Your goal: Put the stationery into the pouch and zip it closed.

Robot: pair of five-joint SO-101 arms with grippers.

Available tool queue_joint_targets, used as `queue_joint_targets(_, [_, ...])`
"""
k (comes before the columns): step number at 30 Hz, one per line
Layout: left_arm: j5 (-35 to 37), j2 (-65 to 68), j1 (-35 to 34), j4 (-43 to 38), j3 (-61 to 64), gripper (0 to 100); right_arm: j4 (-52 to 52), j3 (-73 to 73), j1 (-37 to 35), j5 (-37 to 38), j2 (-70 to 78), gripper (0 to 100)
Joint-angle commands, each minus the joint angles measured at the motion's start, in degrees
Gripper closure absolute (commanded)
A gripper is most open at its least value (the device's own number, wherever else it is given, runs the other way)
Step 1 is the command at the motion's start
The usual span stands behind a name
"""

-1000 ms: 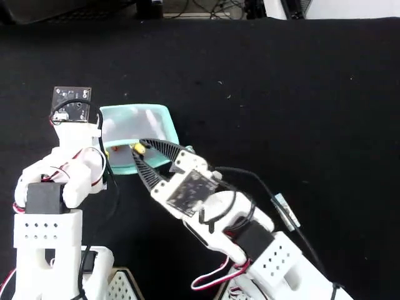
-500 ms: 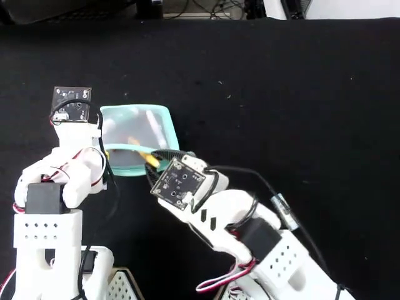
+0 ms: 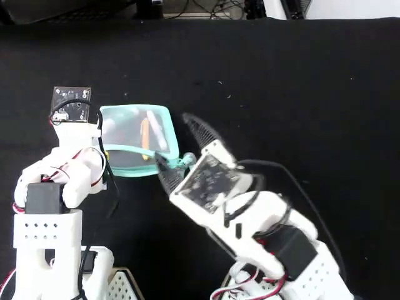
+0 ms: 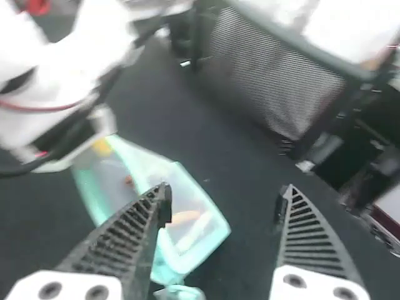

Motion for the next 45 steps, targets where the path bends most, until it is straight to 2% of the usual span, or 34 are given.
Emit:
queue_joint_targets(1, [0.09,-0.26,0.04,-0.62,-0.31,97,0.7,-1.63,5.89,-0.79,-0.13,72.7])
queue_joint_targets(4, [0.09,-0.26,0.04,-0.62,-0.31,97,3.6,1.8,14.42,-0.79,-0.04,74.2])
queue_joint_targets(9, [0.09,-0.26,0.04,-0.62,-0.31,97,8.09,10.95,31.03,-0.35,0.57,91.3])
queue_joint_targets(13, [0.09,-0.26,0.04,-0.62,-0.31,97,11.96,16.22,39.12,-0.35,7.43,87.5])
queue_joint_targets(18, [0.09,-0.26,0.04,-0.7,-0.31,97,12.31,14.9,42.02,-0.35,23.25,78.3])
queue_joint_targets(22, [0.09,-0.26,0.04,-0.53,-0.22,97,10.81,10.77,41.93,-0.26,35.21,77.9])
queue_joint_targets(27, [0.09,-0.18,0.04,-0.79,-0.22,97,11.78,6.99,46.07,3.96,46.29,77.9])
queue_joint_targets(33, [0.09,-0.18,0.04,-0.79,-0.22,97,11.34,4.0,53.45,7.38,52.7,77.7])
queue_joint_targets(42, [0.09,-0.18,0.04,-0.7,-0.22,97,6.95,3.74,53.8,9.41,60.97,77.6])
queue_joint_targets(45, [0.09,-0.18,0.04,-0.7,-0.22,97,6.07,2.86,53.63,12.75,65.8,77.9])
